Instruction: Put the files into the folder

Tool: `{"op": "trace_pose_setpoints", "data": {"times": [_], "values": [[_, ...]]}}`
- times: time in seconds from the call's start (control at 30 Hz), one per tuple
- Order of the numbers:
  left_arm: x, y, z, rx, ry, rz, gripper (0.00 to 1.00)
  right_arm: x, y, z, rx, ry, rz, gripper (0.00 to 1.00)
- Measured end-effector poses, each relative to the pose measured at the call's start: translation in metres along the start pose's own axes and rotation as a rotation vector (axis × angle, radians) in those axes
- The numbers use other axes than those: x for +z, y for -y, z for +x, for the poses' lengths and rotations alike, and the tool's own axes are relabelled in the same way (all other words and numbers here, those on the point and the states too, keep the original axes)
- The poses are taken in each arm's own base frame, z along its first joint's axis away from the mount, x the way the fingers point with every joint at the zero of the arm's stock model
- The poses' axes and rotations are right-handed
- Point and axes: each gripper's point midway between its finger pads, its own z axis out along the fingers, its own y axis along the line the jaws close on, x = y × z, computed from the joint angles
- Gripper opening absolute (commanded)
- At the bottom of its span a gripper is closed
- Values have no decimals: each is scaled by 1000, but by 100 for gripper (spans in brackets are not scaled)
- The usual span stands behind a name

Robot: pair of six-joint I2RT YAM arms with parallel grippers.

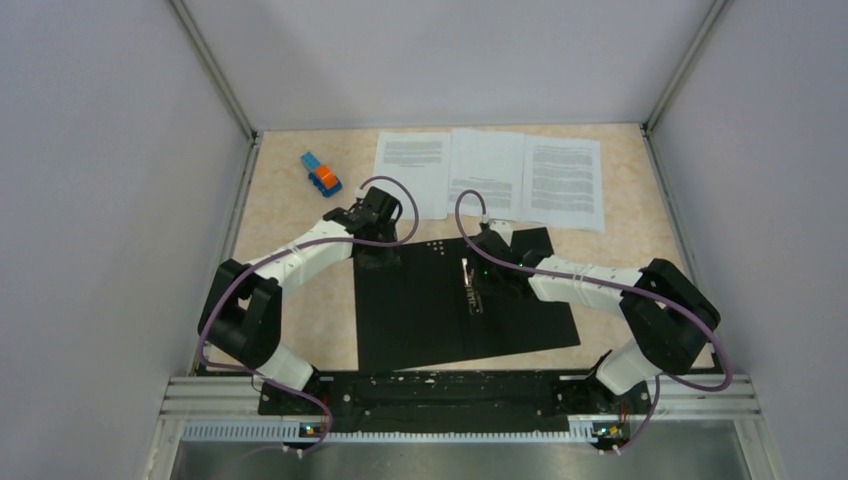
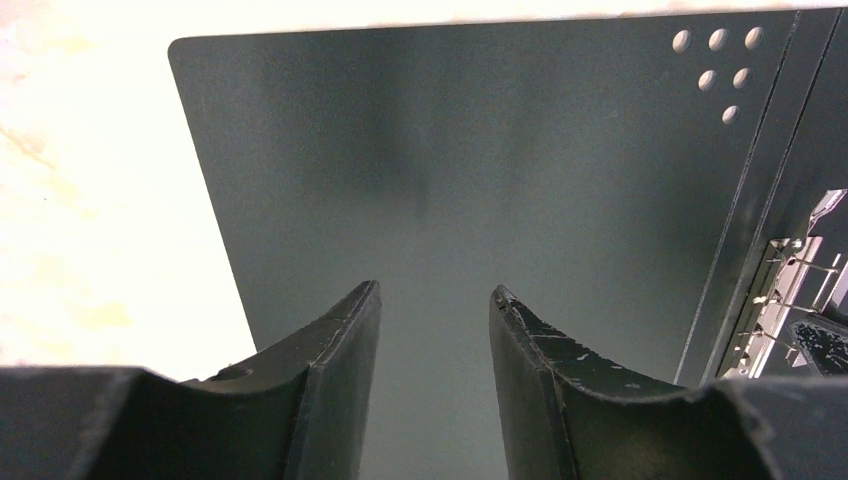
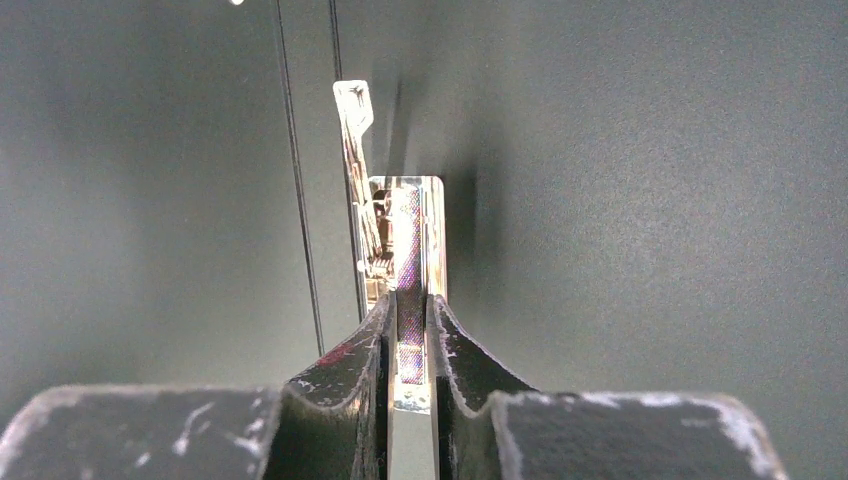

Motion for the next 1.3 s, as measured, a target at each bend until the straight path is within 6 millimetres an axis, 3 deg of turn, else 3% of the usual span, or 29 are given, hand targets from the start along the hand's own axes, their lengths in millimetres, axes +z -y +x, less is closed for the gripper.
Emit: {"op": "trace_pose_setpoints", "data": {"times": [0.23,0.4,0.67,0.87,0.97,1.03,1.17,1.3], "values": [[0,1,0,4,0,6,50,-6,-14,16,28,-15,-5,12],[1,2,2,4,-6,14,50,-5,-14,15,60,-5,5,14],[1,4,3,4,-11,24,53,-7,-16,1,56,40,20,52],[-6,10,-9,11,12,39,72,-12,-16,-14,42,73,13,80],[-19,23,-36,10,71,71,80,-17,-10,-36,40,97,-1,87],[-30,37,-69,4,141,109,85,-18,-2,-61,62,124,-6,90],[-36,48,-141,-27,265,147,89,-22,38,-136,147,234,9,94],[-21,35,-203,-82,348,164,93,-26,83,-207,215,352,32,96]]}}
